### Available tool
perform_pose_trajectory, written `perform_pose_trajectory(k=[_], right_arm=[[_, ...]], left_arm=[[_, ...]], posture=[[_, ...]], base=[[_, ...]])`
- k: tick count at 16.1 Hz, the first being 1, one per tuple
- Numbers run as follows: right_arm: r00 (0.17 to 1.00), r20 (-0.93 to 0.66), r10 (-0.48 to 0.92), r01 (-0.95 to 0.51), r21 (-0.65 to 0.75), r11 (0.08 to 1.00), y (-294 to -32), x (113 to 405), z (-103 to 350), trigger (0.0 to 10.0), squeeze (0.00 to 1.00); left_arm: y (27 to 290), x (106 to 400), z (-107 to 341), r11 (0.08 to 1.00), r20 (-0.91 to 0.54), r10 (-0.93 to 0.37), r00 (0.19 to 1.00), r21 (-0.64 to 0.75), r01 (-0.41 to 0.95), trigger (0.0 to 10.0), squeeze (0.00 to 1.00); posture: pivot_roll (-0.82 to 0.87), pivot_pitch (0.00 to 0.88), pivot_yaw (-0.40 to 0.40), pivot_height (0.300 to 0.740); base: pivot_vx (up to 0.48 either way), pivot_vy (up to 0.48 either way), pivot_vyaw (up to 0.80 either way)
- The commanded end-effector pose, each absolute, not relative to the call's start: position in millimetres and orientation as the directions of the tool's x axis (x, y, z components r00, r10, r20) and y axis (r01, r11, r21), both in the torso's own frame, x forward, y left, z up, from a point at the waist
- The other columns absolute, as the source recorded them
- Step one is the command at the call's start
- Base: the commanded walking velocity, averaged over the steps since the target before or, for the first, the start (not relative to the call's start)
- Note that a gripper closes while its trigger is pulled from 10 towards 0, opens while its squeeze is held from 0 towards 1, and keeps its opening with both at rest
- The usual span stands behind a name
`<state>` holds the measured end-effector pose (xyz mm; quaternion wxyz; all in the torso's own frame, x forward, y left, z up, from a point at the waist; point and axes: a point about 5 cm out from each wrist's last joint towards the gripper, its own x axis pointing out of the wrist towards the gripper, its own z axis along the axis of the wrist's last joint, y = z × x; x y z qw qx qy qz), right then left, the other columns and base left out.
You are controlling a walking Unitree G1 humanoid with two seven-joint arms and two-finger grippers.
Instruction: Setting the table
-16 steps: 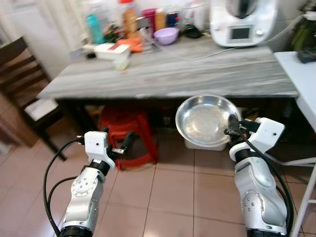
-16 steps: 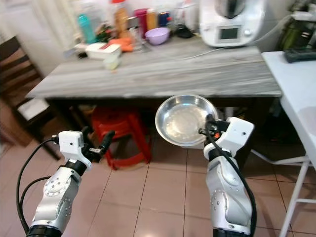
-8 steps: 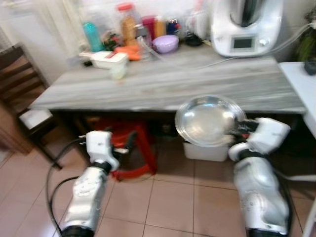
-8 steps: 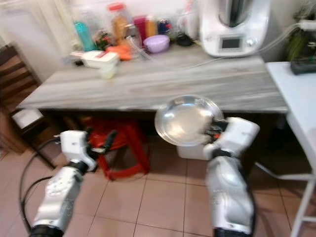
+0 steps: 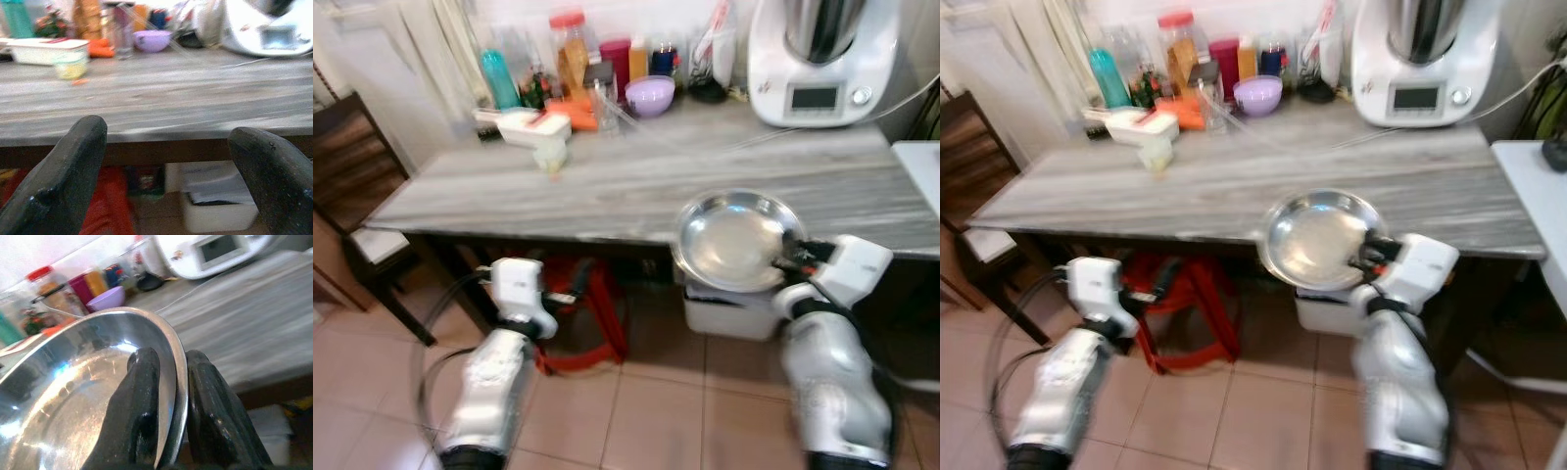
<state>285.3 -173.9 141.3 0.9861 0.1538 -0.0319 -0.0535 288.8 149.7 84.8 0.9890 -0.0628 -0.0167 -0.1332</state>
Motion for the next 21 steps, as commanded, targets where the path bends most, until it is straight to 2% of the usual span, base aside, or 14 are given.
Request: perform_pose_trajectory(k=[1,4,18,21], right_arm=[[0.989,0.069,-0.134,0.107,0.300,0.948,-180,286,147,10.0,0.00],[0.988,0.069,-0.135,0.108,0.302,0.947,-179,286,146,10.0,0.00],[0.981,0.018,-0.192,0.178,0.298,0.938,-184,287,137,10.0,0.00],[0.978,-0.065,-0.199,0.209,0.290,0.934,-182,288,125,10.0,0.00]], left_arm=[[145,291,89,0.953,0.065,-0.274,0.960,-0.118,0.280,10.0,0.00],[145,291,89,0.952,0.065,-0.276,0.959,-0.119,0.282,10.0,0.00],[147,288,87,0.950,0.051,-0.286,0.957,-0.117,0.290,10.0,0.00],[141,281,84,0.926,0.050,-0.351,0.935,-0.130,0.354,10.0,0.00]], posture=[[-0.13,0.000,0.144,0.740],[-0.13,0.000,0.145,0.740],[-0.12,0.000,0.147,0.740],[-0.12,0.000,0.145,0.740]], base=[[0.360,0.000,0.00],[0.360,0.000,0.42],[0.358,0.000,0.00],[0.000,0.000,0.00]])
